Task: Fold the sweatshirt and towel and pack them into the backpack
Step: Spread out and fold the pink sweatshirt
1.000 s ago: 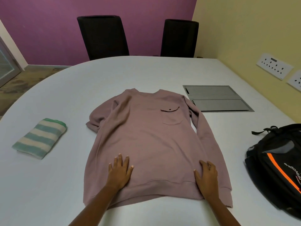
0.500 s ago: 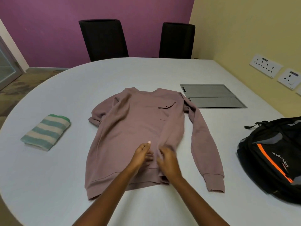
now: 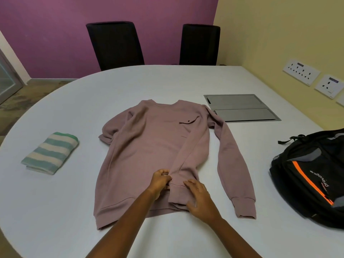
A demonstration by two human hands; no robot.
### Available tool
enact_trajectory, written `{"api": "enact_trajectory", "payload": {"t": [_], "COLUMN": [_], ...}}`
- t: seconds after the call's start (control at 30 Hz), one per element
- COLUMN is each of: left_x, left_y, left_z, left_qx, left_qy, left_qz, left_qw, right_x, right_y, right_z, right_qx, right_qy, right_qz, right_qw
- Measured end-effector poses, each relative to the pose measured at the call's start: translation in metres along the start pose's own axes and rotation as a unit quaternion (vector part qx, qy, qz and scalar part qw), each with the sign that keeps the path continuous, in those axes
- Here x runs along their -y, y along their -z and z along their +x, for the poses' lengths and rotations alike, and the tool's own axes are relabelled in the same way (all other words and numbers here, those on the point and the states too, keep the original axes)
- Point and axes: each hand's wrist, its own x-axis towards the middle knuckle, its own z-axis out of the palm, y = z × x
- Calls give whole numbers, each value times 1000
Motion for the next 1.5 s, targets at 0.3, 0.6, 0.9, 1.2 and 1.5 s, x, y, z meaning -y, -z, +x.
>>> {"api": "enact_trajectory", "payload": {"t": [0.3,0.6,0.9,1.2,1.5], "left_x": [-1,15,56,71,92], "left_y": [-19,-16,36,77,123], "left_z": [-9,-17,-20,-34,-45], "left_qx": [47,67,133,84,-16], "left_qy": [-4,-164,-84,-123,-235], "left_qz": [-111,357,668,708,745], "left_qw": [993,917,727,690,624], "right_x": [-6,1,-44,-54,-47], "right_y": [-8,32,33,24,32], "right_z": [-9,-23,-76,-95,-78], "right_qx": [-132,-320,-383,-242,-150], "right_qy": [-10,-57,-308,-294,-172], "right_qz": [-19,97,171,-58,-277], "right_qw": [991,941,854,923,933]}}
